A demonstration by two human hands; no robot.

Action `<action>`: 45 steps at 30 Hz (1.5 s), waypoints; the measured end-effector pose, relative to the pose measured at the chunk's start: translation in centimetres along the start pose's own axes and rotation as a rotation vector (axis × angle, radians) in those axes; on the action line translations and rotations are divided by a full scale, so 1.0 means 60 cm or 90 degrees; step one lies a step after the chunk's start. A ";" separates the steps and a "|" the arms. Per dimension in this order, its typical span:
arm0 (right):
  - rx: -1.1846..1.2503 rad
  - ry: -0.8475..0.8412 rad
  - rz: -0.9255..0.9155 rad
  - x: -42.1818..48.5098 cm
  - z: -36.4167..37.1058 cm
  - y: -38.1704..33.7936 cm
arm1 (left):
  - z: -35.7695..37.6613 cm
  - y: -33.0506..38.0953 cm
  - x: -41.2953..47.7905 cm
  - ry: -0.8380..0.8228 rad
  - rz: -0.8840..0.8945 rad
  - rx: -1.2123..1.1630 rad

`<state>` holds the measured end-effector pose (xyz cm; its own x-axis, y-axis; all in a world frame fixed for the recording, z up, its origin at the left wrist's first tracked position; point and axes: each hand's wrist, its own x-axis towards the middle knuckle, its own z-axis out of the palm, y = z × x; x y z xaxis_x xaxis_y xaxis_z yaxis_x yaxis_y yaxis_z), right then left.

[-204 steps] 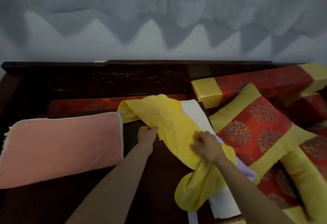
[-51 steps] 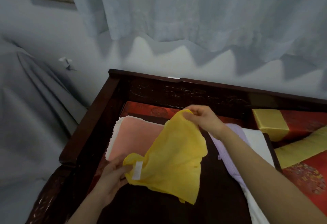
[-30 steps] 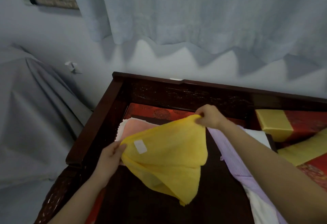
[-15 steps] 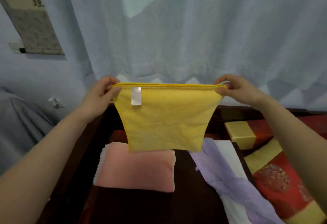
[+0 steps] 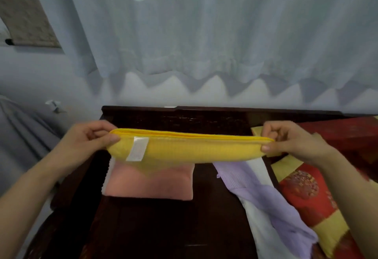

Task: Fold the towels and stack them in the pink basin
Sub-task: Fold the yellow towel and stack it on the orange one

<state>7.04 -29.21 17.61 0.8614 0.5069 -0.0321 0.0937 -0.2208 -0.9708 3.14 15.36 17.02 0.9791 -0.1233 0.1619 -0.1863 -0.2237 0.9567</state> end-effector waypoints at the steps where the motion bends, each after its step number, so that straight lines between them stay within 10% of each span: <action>1: 0.004 -0.026 0.033 -0.011 0.013 0.027 | 0.006 -0.028 -0.025 -0.015 -0.042 0.005; 11: 0.061 -0.096 0.340 -0.110 0.152 0.318 | 0.118 -0.286 -0.214 -0.132 -0.426 -0.082; 25: -0.063 0.333 0.298 0.057 0.191 0.447 | 0.188 -0.392 -0.059 0.268 -0.288 0.066; 31: -0.042 0.398 0.423 0.060 0.213 0.466 | 0.191 -0.402 -0.095 0.412 -0.412 0.054; 39: 0.042 0.293 0.603 0.037 0.275 0.473 | 0.207 -0.415 -0.125 0.134 -0.713 -0.180; 45: 0.138 0.246 0.505 0.021 0.262 0.379 | 0.174 -0.347 -0.118 0.058 -0.546 -0.141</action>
<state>2.41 -20.48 -8.23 0.7444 -0.0507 -0.6658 -0.6603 -0.2041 -0.7227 -0.74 10.80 -6.59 0.7789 0.0805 -0.6219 0.6245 -0.0096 0.7810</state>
